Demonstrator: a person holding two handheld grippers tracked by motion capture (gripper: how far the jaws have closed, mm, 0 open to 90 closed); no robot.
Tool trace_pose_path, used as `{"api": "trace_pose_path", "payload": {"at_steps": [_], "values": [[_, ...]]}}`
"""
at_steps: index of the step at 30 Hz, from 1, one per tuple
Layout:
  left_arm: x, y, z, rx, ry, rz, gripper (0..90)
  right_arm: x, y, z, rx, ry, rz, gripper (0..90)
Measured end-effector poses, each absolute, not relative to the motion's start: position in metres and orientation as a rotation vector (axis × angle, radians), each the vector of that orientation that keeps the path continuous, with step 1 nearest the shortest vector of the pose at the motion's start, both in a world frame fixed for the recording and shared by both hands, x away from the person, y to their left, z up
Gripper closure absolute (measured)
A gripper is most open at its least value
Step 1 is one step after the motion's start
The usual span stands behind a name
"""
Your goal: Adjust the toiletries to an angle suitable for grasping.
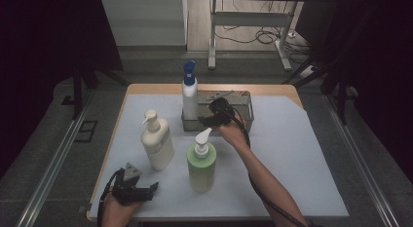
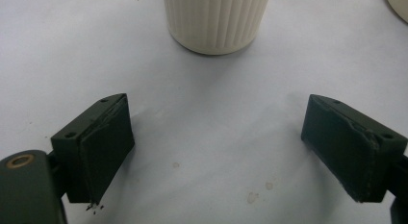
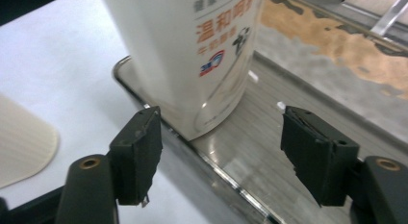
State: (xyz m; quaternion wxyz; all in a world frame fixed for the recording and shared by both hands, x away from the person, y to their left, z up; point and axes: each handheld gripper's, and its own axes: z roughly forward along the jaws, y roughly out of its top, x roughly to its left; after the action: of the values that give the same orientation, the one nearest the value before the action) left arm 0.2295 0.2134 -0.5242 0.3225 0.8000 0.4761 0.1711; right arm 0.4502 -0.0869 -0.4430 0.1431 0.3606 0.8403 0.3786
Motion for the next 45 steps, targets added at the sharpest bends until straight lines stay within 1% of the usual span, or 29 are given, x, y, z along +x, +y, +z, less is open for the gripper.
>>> {"api": "trace_pose_path", "payload": {"at_steps": [8, 9, 10, 12, 16, 21, 32, 36, 45], "values": [[0.23, 0.213, -0.524, 2.1, 1.249, 0.449, 10.4, 0.439, -0.093, -0.439, 1.019, 2.464, 1.112, 22.1], [0.23, 0.213, -0.524, 2.1, 1.249, 0.449, 10.4, 0.438, -0.093, -0.439, 1.015, 2.466, 1.109, 20.6], [0.23, 0.213, -0.524, 2.1, 1.249, 0.449, 10.5, 0.436, -0.095, -0.438, 0.992, 2.472, 1.117, 17.3], [0.23, 0.213, -0.524, 2.1, 1.249, 0.449, 10.5, 0.433, -0.097, -0.436, 0.974, 2.475, 1.134, 14.7], [0.23, 0.213, -0.524, 2.1, 1.249, 0.448, 10.4, 0.428, -0.105, -0.429, 0.947, 2.461, 1.177, 13.6], [0.229, 0.213, -0.524, 2.1, 1.25, 0.448, 10.4, 0.422, -0.113, -0.424, 0.889, 2.473, 1.153, 13.2], [0.229, 0.213, -0.524, 2.099, 1.25, 0.448, 10.5, 0.409, -0.133, -0.421, 0.88, 2.503, 1.166, 12.4], [0.229, 0.213, -0.524, 2.1, 1.249, 0.448, 10.5, 0.402, -0.139, -0.42, 0.89, 2.516, 1.177, 8.2], [0.229, 0.213, -0.524, 2.1, 1.249, 0.449, 10.5, 0.386, -0.153, -0.417, 0.893, 2.516, 1.193, 5.6]]}}
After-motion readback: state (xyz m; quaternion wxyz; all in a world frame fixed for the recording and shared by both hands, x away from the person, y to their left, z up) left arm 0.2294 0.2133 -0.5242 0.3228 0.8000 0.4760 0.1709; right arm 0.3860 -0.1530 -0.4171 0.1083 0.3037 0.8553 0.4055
